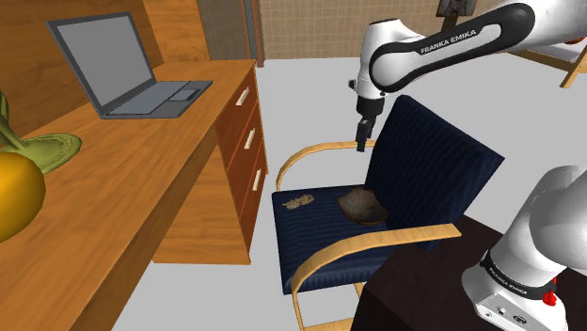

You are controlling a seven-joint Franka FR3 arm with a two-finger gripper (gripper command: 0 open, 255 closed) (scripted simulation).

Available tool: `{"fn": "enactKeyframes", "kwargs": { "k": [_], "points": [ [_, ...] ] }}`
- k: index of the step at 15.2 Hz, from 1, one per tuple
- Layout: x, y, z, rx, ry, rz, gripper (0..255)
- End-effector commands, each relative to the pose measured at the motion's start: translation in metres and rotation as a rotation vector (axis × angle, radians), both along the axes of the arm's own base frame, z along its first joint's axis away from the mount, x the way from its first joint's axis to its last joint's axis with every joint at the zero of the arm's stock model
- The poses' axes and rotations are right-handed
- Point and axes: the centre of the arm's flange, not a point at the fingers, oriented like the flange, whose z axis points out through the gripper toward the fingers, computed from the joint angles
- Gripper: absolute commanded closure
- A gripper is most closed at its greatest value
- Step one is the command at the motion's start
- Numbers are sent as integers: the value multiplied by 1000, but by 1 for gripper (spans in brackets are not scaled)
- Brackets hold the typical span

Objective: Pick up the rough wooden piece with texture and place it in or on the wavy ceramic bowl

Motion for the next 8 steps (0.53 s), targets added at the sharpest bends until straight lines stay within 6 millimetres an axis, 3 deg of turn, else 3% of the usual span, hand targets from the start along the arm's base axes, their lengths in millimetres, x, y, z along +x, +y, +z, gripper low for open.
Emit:
{"fn": "enactKeyframes", "kwargs": {
  "k": [1, 8],
  "points": [
    [21, 3, -19, 3, 13, 63, 0],
    [89, 27, -84, 15, 57, 273, 0]
  ]
}}
